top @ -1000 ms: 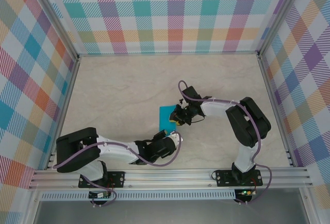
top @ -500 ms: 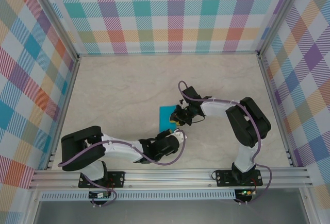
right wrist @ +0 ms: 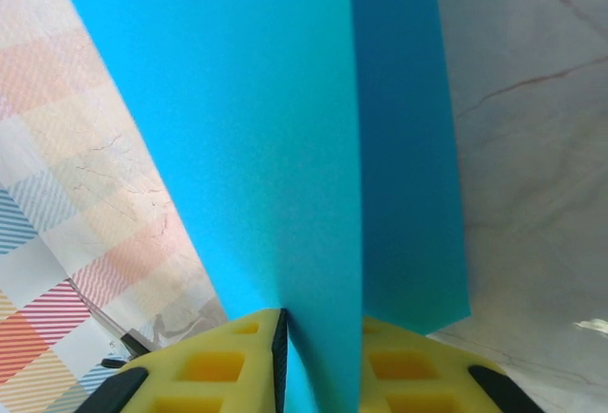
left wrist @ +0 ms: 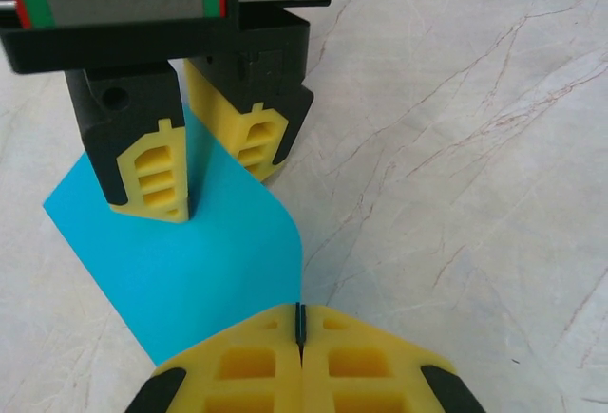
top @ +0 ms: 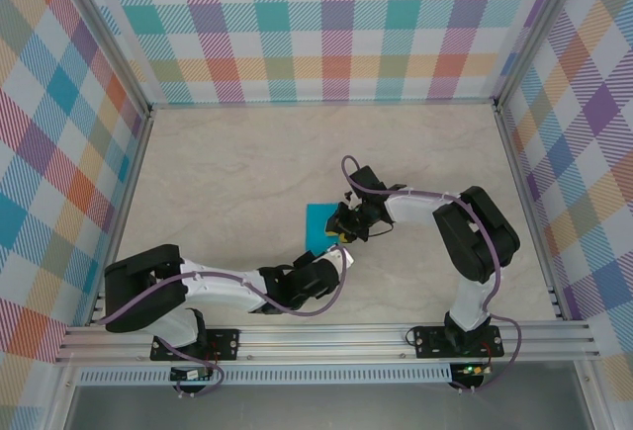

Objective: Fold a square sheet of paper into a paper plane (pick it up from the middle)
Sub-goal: Third fold the triangle at the center of the table.

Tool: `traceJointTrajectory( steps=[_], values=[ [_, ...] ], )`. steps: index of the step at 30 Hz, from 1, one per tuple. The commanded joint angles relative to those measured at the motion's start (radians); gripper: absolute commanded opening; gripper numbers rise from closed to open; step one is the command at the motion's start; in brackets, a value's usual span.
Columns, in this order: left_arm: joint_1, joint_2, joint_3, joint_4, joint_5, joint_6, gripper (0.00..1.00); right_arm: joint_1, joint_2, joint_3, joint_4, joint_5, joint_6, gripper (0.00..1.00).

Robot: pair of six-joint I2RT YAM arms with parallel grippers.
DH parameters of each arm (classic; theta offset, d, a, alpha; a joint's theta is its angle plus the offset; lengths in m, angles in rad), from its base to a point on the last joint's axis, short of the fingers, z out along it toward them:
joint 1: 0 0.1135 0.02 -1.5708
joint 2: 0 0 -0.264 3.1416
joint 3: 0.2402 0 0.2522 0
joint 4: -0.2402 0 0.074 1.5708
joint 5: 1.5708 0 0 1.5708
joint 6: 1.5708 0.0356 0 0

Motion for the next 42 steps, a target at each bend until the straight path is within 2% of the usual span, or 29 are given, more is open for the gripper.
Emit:
traceJointTrajectory(
  steps=[1,3,5,11,19,23,29,37,42],
  values=[
    [0.045,-0.056,-0.002,-0.055,0.079,-0.082,0.0,-0.006,-0.022,0.023,-0.053,0.026,-0.027,0.24],
    [0.085,-0.083,0.003,-0.081,0.172,-0.112,0.0,-0.01,-0.041,0.023,-0.075,0.04,-0.041,0.28],
    [0.128,-0.116,-0.003,-0.09,0.261,-0.148,0.0,-0.02,-0.072,0.016,-0.107,0.071,-0.052,0.36],
    [0.283,-0.181,-0.02,-0.1,0.559,-0.247,0.0,-0.055,-0.175,-0.015,-0.172,0.162,-0.084,0.48],
    [0.436,-0.12,0.009,-0.117,0.812,-0.335,0.0,-0.059,-0.221,-0.011,-0.177,0.184,-0.116,0.48],
    [0.489,-0.059,0.013,-0.096,0.924,-0.371,0.0,-0.059,-0.202,0.007,-0.138,0.127,-0.144,0.37],
    [0.517,-0.003,0.032,-0.096,0.976,-0.388,0.0,-0.053,-0.108,0.082,-0.121,0.041,-0.18,0.19],
    [0.521,0.0,0.027,-0.081,0.974,-0.416,0.0,-0.029,0.043,0.177,-0.119,-0.008,-0.182,0.17],
    [0.52,0.002,0.039,-0.062,0.994,-0.437,0.0,-0.024,0.108,0.238,-0.178,0.029,-0.214,0.16]
  ],
)
